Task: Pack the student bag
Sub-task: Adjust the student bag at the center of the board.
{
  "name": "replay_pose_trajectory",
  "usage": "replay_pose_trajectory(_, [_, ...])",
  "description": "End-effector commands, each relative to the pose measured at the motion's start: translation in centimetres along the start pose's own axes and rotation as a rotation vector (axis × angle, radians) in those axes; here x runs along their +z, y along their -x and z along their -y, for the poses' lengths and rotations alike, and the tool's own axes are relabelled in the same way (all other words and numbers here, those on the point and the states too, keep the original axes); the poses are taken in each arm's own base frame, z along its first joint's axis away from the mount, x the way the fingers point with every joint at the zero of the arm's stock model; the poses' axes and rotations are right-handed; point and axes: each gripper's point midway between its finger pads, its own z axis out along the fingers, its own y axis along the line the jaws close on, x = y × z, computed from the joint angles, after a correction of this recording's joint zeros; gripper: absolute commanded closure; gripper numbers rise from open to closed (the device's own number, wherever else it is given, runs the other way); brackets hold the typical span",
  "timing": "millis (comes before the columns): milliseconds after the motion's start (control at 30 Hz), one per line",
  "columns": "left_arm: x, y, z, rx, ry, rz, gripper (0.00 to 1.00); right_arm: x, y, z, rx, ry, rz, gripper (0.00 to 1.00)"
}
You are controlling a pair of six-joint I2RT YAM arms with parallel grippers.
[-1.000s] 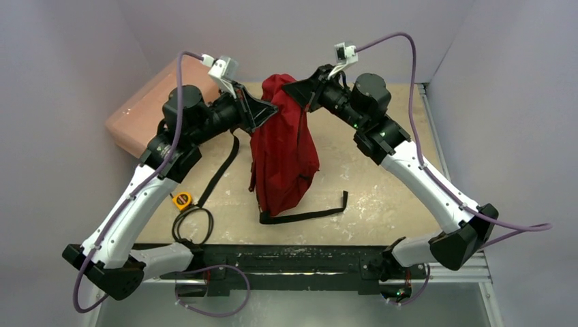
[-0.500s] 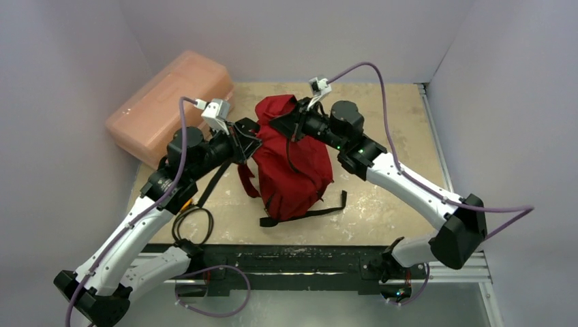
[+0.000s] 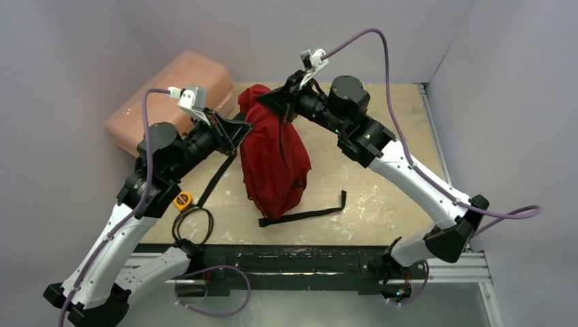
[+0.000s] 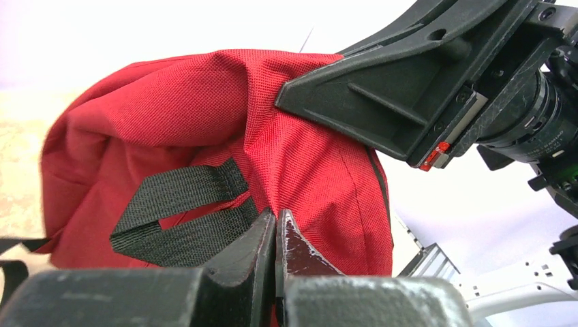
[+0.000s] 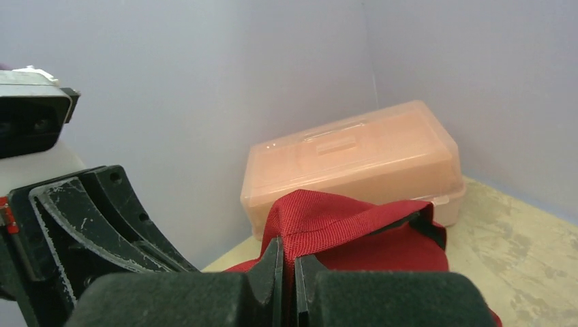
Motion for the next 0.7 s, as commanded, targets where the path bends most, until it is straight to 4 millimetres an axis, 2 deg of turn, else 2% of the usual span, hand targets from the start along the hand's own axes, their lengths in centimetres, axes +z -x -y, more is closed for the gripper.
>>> replay_pose_trajectory(0, [-0.4,0.0,0.0,-0.018,-0.002,0.001,1.0,-2.2,10.6,-5.4,-0.107,0.13,0.287,1.0])
replay_pose_trajectory(67, [-0.6,-1.6,-1.0,-0.047,0.027,-0.018,1.0,-1.4,7.8,-5.7,-0.078,0.152,0.227,1.0])
replay_pose_trajectory(100, [-0.7,-3.3,-1.9,-0.059,0.051,-0.043,1.0,-1.0,6.1,-6.0,-0.06,0.171,0.206,1.0])
replay_pose_trajectory(167, [-1.4,-5.8,-4.2,-0.077,0.135,-0.069,1.0,-0.2,0.9,-6.4,-0.012,0.202,0.116,1.0])
replay_pose_trajectory(233, [-2.5,-8.0,-5.8,-0.094,0.186,-0.087,1.0,0.8,-4.7,-5.5,0.042,0.178,0.014,1.0])
replay_pose_trajectory(300, [-2.9,-9.3,-6.3,-0.11,0.19,-0.094,1.0,1.3,-7.7,-4.1,0.048,0.122,-0.06,1.0])
replay_pose_trajectory(333, [-3.0,-9.6,-6.1,-0.124,0.176,-0.094,0.97,1.3,-7.8,-3.5,0.035,0.094,-0.064,0.99])
replay_pose_trajectory(367, [-3.0,-9.5,-5.7,-0.131,0.154,-0.091,0.91,1.2,-7.4,-3.4,0.023,0.084,-0.057,0.94])
replay_pose_trajectory(467, [-2.9,-8.3,-5.0,-0.135,0.138,-0.073,0.64,1.0,-4.9,-3.0,-0.043,0.047,-0.013,0.76])
replay_pose_trajectory(533, [-2.9,-7.6,-4.9,-0.123,0.153,-0.079,0.56,1.2,-4.0,-3.2,-0.062,0.047,-0.006,0.68])
replay_pose_trajectory(633, [-3.3,-6.9,-4.9,-0.102,0.177,-0.086,0.54,1.2,-3.8,-2.9,-0.078,0.032,-0.002,1.0])
replay_pose_trajectory(667, [-3.3,-6.8,-5.0,-0.098,0.18,-0.084,0.54,1.2,-3.9,-2.7,-0.078,0.02,-0.002,1.0])
